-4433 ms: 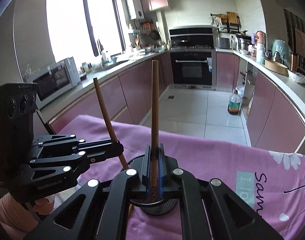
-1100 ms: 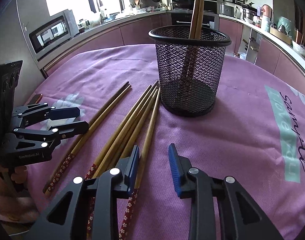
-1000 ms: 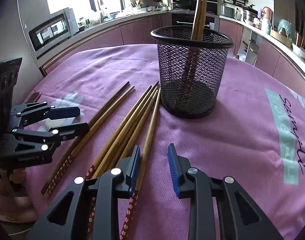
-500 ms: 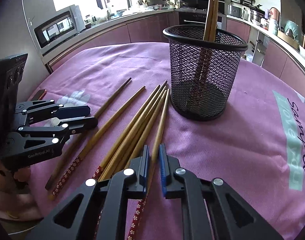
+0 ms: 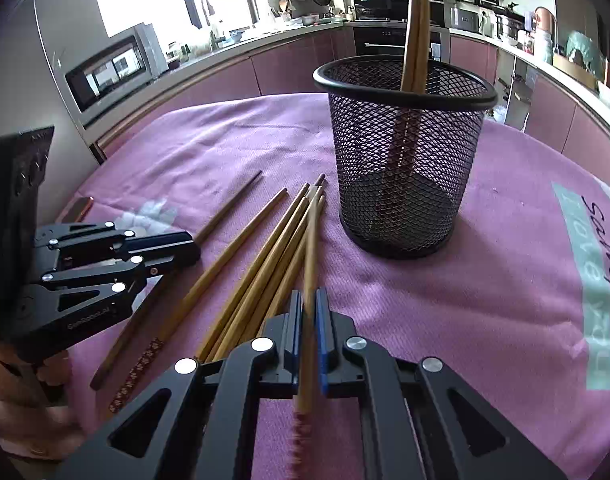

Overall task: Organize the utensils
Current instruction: 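Close the right tool on a chopstick while the left tool grasps another chopstick, then raise both held chopsticks upright and carry them above the mesh cup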

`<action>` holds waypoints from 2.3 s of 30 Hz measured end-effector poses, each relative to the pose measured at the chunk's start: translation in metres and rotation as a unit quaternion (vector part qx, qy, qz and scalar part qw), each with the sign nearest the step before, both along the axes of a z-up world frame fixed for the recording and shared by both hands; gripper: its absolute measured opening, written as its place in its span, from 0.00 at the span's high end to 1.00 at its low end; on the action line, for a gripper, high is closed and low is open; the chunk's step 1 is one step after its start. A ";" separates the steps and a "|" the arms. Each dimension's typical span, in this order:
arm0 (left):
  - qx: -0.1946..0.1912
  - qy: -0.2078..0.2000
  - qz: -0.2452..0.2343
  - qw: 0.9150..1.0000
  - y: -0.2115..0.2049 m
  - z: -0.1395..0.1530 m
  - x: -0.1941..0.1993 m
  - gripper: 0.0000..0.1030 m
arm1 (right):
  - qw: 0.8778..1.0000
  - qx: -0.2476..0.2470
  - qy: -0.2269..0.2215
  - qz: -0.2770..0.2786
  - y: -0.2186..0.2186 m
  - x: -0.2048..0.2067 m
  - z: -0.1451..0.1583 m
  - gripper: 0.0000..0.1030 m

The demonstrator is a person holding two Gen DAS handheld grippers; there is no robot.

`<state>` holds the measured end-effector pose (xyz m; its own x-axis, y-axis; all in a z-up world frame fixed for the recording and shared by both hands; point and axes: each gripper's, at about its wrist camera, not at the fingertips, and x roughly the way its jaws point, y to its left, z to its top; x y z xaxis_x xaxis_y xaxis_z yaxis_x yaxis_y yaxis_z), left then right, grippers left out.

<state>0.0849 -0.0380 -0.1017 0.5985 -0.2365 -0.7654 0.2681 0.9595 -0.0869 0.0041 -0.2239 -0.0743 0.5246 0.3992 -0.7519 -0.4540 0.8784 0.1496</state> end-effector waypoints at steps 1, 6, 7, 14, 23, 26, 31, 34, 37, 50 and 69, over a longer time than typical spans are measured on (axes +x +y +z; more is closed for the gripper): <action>-0.003 0.001 0.001 1.000 0.000 0.000 -0.001 0.92 | 1.000 0.002 0.000 0.000 -0.001 -0.001 0.001 0.95; -0.011 0.000 0.001 1.000 0.002 0.004 -0.003 0.92 | 1.000 0.017 0.000 0.007 -0.006 -0.004 0.004 0.95; -0.013 -0.001 0.000 1.000 0.002 0.005 -0.005 0.92 | 1.000 0.024 0.000 0.009 -0.007 -0.005 0.006 0.95; -0.013 0.003 -0.016 1.000 0.003 0.006 -0.011 0.92 | 1.000 0.014 0.007 0.025 -0.003 -0.008 0.005 0.95; 0.015 0.005 -0.044 0.999 -0.008 -0.001 -0.012 0.84 | 1.000 -0.001 0.015 0.027 0.001 -0.003 -0.002 0.93; 0.019 0.005 -0.041 0.999 -0.009 -0.001 -0.010 0.86 | 1.000 0.003 0.016 0.026 0.000 -0.001 -0.003 0.94; 0.011 0.003 -0.028 1.000 -0.006 0.000 -0.010 0.93 | 1.000 0.012 0.009 0.021 -0.003 -0.005 0.000 0.94; 0.003 0.002 -0.022 1.000 -0.002 0.003 -0.013 0.93 | 1.000 0.020 0.001 0.019 -0.006 -0.008 0.004 0.94; -0.015 -0.002 -0.023 1.000 0.004 0.010 -0.015 0.93 | 0.999 0.034 -0.012 0.019 -0.010 -0.012 0.013 0.94; -0.120 -0.051 -0.051 0.990 0.022 0.069 -0.030 0.93 | 0.994 0.078 -0.079 0.016 -0.024 -0.029 0.056 0.94; -0.188 -0.130 -0.056 0.972 0.028 0.134 -0.036 0.93 | 0.983 0.112 -0.143 -0.012 -0.049 -0.027 0.094 0.94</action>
